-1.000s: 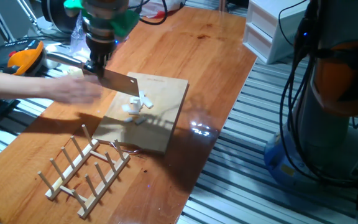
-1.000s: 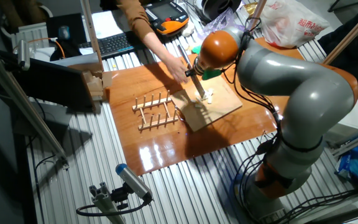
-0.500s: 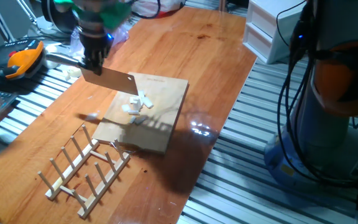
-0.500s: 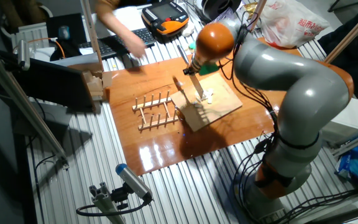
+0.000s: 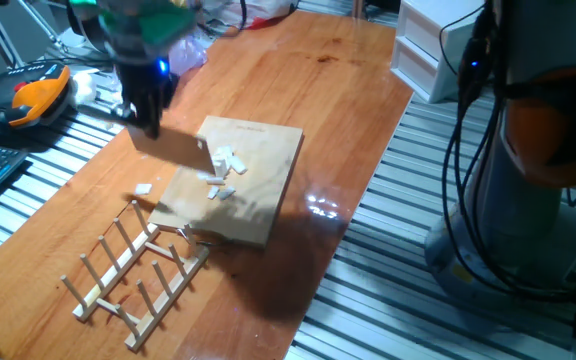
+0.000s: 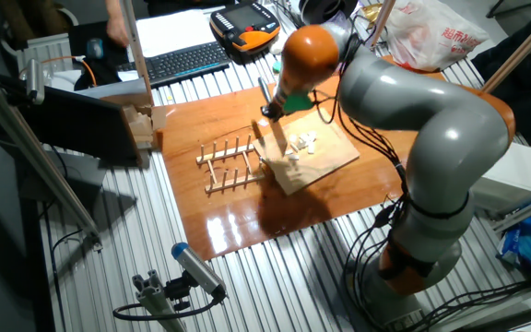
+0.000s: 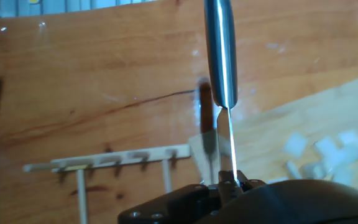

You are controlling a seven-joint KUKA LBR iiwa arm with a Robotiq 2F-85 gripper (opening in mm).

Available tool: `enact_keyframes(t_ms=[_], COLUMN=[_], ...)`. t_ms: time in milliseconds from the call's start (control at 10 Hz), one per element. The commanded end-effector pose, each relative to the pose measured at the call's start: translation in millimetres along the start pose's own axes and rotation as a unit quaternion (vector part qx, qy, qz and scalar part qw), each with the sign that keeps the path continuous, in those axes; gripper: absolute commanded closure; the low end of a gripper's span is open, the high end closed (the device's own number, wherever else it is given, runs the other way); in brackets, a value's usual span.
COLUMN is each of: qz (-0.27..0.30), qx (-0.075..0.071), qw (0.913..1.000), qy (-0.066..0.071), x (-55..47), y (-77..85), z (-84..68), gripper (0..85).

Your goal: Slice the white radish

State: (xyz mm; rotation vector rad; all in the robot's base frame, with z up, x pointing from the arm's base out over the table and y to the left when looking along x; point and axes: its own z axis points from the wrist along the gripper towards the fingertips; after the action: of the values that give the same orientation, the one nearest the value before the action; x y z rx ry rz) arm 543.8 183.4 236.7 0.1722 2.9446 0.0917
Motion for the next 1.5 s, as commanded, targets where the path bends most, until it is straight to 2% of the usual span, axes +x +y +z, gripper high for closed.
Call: enact_keyframes(t_ms=[0, 100, 200, 300, 500, 600, 800, 1000, 1200, 1300, 1400], qz=[0.004, 0.006, -0.005, -0.016, -0.041, -0.04, -0.027, -0.008, -0.005, -0.008, -0.012], qx=[-0.001, -0.005, -0.004, -0.013, -0.04, -0.046, -0.034, -0.028, -0.013, -0.01, -0.013], qw=[1.0, 0.9999, 0.9999, 0.9997, 0.9983, 0.9981, 0.999, 0.9996, 0.9999, 0.9999, 0.9998], qy=[-0.005, -0.014, -0.016, -0.014, -0.01, -0.01, -0.008, -0.004, -0.005, -0.002, 0.002], x=[11.0, 18.6, 21.4, 20.4, 13.8, 14.3, 17.0, 15.1, 13.8, 15.5, 15.9], y=[16.4, 21.4, 23.3, 22.9, 23.3, 24.8, 25.4, 24.3, 23.6, 24.7, 24.8], z=[3.6, 6.3, 7.5, 7.8, 13.9, 15.9, 15.3, 15.9, 17.1, 17.4, 17.5], gripper=[85.0, 85.0, 85.0, 85.0, 85.0, 85.0, 85.0, 85.0, 85.0, 85.0, 85.0])
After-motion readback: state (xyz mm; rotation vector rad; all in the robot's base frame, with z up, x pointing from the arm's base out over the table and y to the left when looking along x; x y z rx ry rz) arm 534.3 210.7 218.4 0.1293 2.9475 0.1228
